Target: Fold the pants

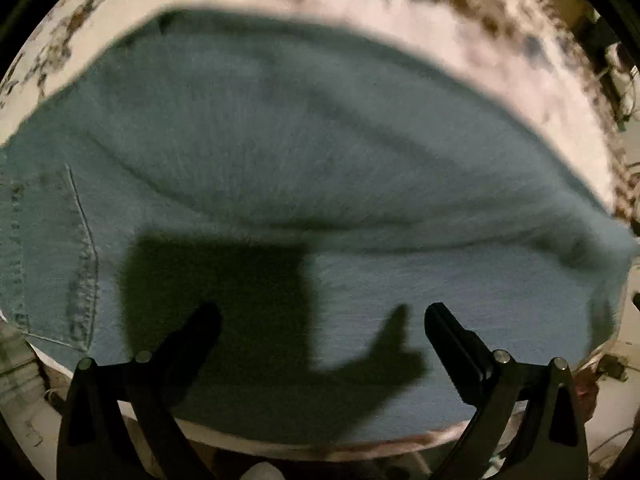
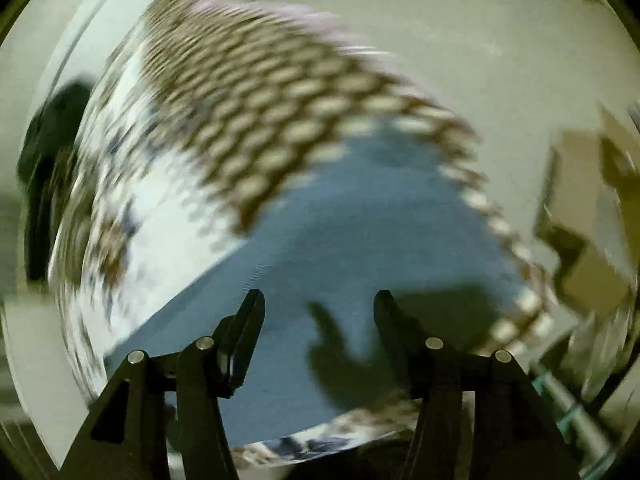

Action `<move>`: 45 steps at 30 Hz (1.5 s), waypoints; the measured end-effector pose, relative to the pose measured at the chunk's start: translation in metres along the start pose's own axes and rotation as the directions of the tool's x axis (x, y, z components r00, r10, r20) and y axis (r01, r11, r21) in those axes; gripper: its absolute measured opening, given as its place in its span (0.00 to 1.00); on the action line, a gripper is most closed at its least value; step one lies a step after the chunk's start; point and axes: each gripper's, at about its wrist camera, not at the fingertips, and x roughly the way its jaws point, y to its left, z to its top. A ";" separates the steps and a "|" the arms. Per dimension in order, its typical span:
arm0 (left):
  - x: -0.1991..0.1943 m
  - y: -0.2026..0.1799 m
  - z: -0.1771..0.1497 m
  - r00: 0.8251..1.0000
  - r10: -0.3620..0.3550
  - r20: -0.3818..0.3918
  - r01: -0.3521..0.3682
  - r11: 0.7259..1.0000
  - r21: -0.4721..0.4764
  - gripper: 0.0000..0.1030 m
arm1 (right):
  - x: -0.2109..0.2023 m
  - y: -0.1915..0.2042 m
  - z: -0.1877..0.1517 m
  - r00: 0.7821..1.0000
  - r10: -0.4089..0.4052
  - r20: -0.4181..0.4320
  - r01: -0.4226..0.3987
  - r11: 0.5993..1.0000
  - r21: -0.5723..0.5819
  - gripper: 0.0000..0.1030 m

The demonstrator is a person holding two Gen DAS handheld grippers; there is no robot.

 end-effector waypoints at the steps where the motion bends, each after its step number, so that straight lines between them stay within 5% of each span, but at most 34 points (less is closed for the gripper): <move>1: -0.009 -0.005 0.004 1.000 -0.014 0.019 0.014 1.000 0.005 1.00 | 0.006 0.019 0.002 0.999 0.028 -0.026 -0.029 0.999 -0.045 0.58; 3: -0.022 -0.016 0.015 0.997 -0.051 0.058 0.050 0.999 0.012 1.00 | 0.036 0.058 -0.001 0.981 0.050 -0.186 -0.068 0.993 -0.092 0.58; 5: -0.020 -0.025 0.024 0.997 -0.049 0.065 0.048 0.999 0.022 1.00 | 0.074 0.095 -0.018 0.925 0.076 -0.373 -0.137 0.981 -0.139 0.58; 7: -0.005 -0.032 0.040 0.999 -0.015 0.040 0.014 1.000 0.025 1.00 | 0.107 0.118 -0.035 0.900 0.008 -0.437 -0.112 0.971 -0.212 0.57; 9: 0.012 -0.031 0.056 1.000 0.007 0.016 -0.007 1.000 0.011 1.00 | 0.126 0.126 -0.036 0.934 -0.053 -0.355 -0.034 0.971 -0.235 0.55; 11: 0.028 -0.020 0.075 1.000 -0.007 -0.028 0.006 0.999 -0.033 1.00 | 0.131 0.116 -0.028 0.955 -0.018 -0.296 -0.029 0.988 -0.152 0.54; 15: 0.026 -0.013 0.083 0.998 -0.031 -0.055 0.028 0.999 -0.047 1.00 | 0.112 0.082 -0.025 0.972 0.091 -0.218 -0.089 0.996 0.018 0.54; 23: -0.016 -0.019 0.088 0.999 -0.039 0.030 0.039 0.999 0.003 1.00 | 0.011 -0.003 -0.039 1.000 0.030 -0.004 -0.030 0.990 0.136 0.58; 26: -0.019 -0.044 0.077 0.997 -0.070 0.020 0.069 0.996 0.058 1.00 | -0.028 -0.057 -0.056 0.997 -0.020 0.077 0.002 0.973 0.232 0.61; 30: 0.004 -0.086 0.044 0.994 -0.095 -0.048 0.101 0.985 0.136 1.00 | -0.031 -0.130 -0.075 0.996 -0.037 0.081 0.003 0.924 0.382 0.62; 34: 0.039 -0.107 0.019 0.991 -0.067 -0.112 0.088 0.978 0.191 1.00 | -0.007 -0.182 -0.084 0.985 0.069 0.155 -0.139 0.852 0.505 0.61; 36: 0.039 -0.112 0.016 0.997 -0.041 -0.072 0.056 0.972 0.228 1.00 | -0.008 -0.197 -0.083 0.959 0.111 0.261 -0.235 0.825 0.514 0.61; 39: 0.041 -0.115 0.017 0.997 -0.038 -0.069 0.053 0.971 0.232 1.00 | -0.018 -0.207 -0.078 0.918 0.152 0.368 -0.327 0.814 0.481 0.46; 45: 0.047 -0.112 0.045 0.995 0.009 -0.103 0.014 0.975 0.221 1.00 | 0.003 -0.214 -0.067 0.906 0.191 0.379 -0.367 0.799 0.476 0.46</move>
